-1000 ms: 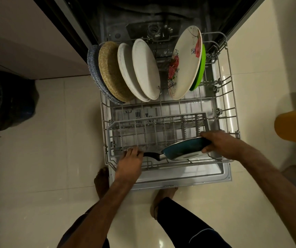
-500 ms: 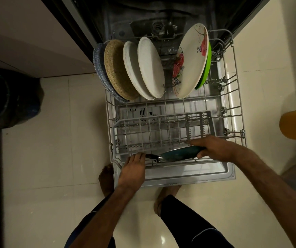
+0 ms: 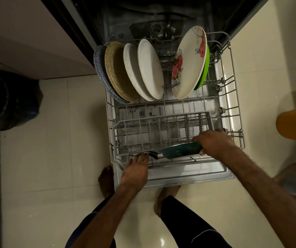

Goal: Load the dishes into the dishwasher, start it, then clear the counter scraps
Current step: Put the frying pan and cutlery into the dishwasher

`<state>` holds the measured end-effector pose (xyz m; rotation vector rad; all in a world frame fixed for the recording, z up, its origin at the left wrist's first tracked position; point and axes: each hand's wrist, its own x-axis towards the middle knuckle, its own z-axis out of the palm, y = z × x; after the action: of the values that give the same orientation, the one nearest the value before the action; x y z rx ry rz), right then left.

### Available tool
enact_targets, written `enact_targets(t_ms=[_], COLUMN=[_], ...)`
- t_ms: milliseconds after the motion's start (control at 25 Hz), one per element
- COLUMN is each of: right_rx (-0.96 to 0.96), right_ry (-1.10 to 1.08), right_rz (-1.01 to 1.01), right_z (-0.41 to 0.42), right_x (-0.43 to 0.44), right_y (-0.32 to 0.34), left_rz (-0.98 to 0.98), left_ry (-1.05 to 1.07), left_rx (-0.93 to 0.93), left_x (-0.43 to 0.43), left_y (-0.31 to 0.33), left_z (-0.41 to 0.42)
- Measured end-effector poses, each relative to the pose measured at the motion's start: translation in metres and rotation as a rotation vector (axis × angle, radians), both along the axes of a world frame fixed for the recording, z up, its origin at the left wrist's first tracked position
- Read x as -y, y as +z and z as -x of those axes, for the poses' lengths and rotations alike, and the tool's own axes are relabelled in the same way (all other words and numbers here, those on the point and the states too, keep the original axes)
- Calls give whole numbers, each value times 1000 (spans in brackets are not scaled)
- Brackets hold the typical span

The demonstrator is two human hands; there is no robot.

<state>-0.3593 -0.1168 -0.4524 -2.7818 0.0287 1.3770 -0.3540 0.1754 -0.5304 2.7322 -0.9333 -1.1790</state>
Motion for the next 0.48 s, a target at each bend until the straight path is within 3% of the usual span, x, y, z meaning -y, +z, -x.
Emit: enact_targets(t_ms=[160,480], right_rx=[-10,39], right_ry=[17,-75], right_rz=[142,54], right_z=[1,17], right_x=[-13,-30], right_y=[7,4], left_rz=[5,-25], left_ry=[-32,-57], left_rx=[-33,-79], left_x=[6,9], left_y=[4,14], left_z=[-9,-15])
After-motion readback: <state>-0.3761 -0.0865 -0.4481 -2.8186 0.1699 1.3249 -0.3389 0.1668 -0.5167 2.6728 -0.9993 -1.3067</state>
